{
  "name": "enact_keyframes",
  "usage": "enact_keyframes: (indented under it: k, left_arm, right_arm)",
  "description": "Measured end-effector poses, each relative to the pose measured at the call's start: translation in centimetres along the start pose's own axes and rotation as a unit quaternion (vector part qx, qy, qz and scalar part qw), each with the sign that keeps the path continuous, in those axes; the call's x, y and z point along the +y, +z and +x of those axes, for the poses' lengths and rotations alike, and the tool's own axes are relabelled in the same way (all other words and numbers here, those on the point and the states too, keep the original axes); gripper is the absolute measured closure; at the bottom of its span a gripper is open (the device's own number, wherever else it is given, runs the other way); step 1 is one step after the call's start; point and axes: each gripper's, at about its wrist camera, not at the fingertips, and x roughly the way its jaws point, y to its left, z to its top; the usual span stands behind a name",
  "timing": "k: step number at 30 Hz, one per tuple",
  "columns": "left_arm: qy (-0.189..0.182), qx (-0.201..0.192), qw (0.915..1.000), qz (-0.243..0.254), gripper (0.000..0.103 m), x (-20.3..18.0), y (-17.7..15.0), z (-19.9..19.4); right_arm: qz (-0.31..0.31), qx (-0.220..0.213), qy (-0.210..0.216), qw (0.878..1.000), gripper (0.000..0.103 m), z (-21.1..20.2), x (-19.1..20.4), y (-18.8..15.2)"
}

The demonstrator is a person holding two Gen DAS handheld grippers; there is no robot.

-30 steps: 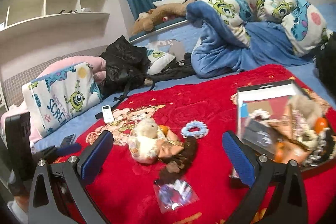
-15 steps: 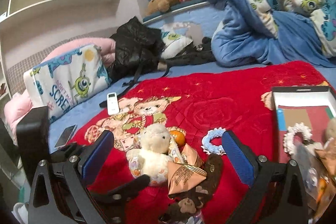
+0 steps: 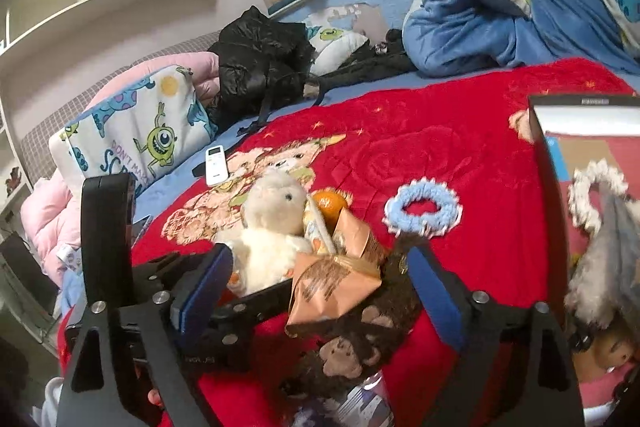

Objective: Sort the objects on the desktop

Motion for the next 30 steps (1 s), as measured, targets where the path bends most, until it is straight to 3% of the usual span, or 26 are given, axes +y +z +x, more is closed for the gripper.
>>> enact_keyframes:
  k: [2, 8, 12, 14, 16, 18, 30]
  left_arm:
    - [-0.003, 0.002, 1.0000, 0.003, 0.002, -0.2, 0.0, 0.2]
    - [-0.017, 0.000, 0.9997, 0.018, 0.026, -0.7, -0.4, -0.1]
    - [-0.021, -0.004, 0.9996, 0.017, 0.055, -0.7, -0.6, -0.2]
    - [-0.030, -0.005, 0.9995, 0.010, 0.055, -0.3, -0.7, -0.3]
    - [-0.031, -0.010, 0.9994, 0.009, 0.055, -0.3, -0.7, -0.5]
    - [-0.026, -0.017, 0.9994, 0.012, 0.056, -0.4, -0.8, -0.7]
    - [-0.012, -0.047, 0.9988, 0.007, 0.056, -0.1, -1.1, -2.0]
  right_arm:
    - [0.005, 0.009, -0.004, 1.000, 0.017, 0.2, -0.2, -0.2]
    - [0.004, 0.017, 0.002, 1.000, 0.027, 0.5, -0.1, -0.3]
    - [-0.002, 0.034, -0.009, 0.999, 0.031, 1.1, 0.1, -0.5]
    - [-0.006, 0.036, -0.010, 0.999, 0.033, 1.2, 0.3, -0.5]
    - [-0.010, 0.039, -0.017, 0.999, 0.042, 1.4, 0.4, -0.6]
    - [-0.014, 0.044, -0.026, 0.999, 0.059, 1.5, 0.4, -0.6]
    - [-0.026, 0.030, -0.029, 0.999, 0.065, 1.0, 0.8, -0.7]
